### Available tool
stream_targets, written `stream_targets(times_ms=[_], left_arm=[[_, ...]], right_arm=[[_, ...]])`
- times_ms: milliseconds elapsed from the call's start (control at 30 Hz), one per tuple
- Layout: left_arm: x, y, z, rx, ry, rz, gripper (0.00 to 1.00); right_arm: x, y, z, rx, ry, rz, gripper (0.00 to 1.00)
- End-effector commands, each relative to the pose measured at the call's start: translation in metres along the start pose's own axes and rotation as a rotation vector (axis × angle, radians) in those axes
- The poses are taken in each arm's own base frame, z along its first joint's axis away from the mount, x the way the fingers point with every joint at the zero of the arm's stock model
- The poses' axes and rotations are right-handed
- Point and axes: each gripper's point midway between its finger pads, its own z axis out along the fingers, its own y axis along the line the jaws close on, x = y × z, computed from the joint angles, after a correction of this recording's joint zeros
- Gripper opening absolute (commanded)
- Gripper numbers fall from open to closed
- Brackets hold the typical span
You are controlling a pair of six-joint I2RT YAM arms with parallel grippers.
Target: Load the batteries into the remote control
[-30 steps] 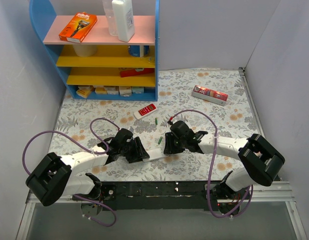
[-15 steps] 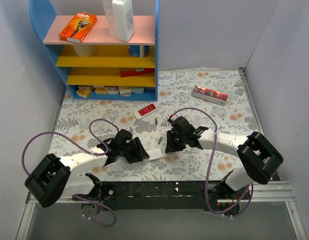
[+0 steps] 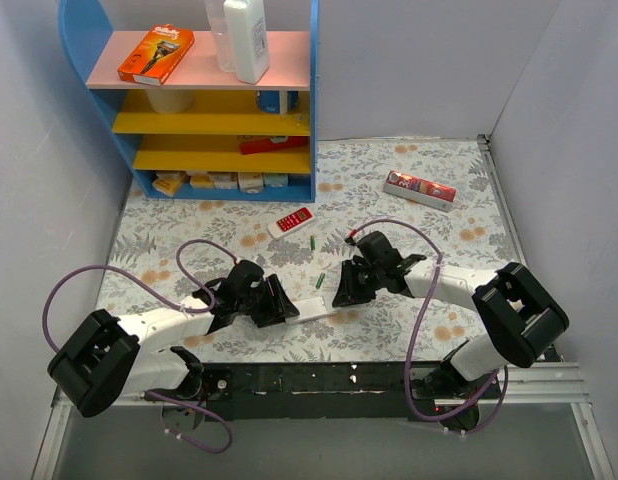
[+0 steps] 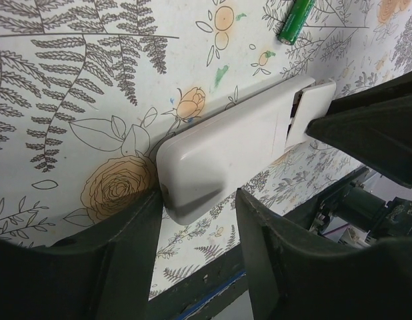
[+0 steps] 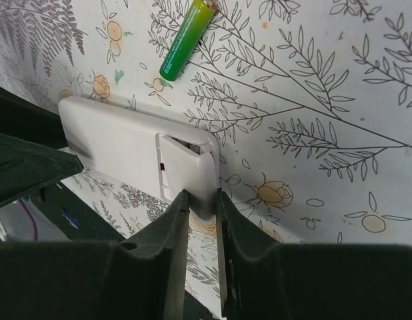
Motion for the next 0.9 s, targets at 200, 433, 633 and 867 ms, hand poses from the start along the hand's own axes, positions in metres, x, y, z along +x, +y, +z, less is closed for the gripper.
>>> stream_targets(times_ms=[200, 433, 633, 867], left_arm=[[0.009, 0.026, 0.002, -0.078, 0.005, -0.006, 0.49], [0.009, 0.028, 0.003, -0.083, 0.001, -0.008, 0.51], [0.009, 0.028, 0.003, -0.083, 0.001, -0.008, 0.54], [0.009, 0.029, 0.003, -0.084, -0.003, -0.009, 0.55]], right_arm=[[0.013, -0.002, -0.004, -0.102, 0.053, 0.057, 0.14], [0.012, -0.007, -0.008, -0.119, 0.058, 0.079, 0.13], [0.021, -0.009, -0.007, -0.138, 0.081, 0.091, 0.13], [0.024, -0.006, -0.004, -0.187, 0.09, 0.11, 0.13]])
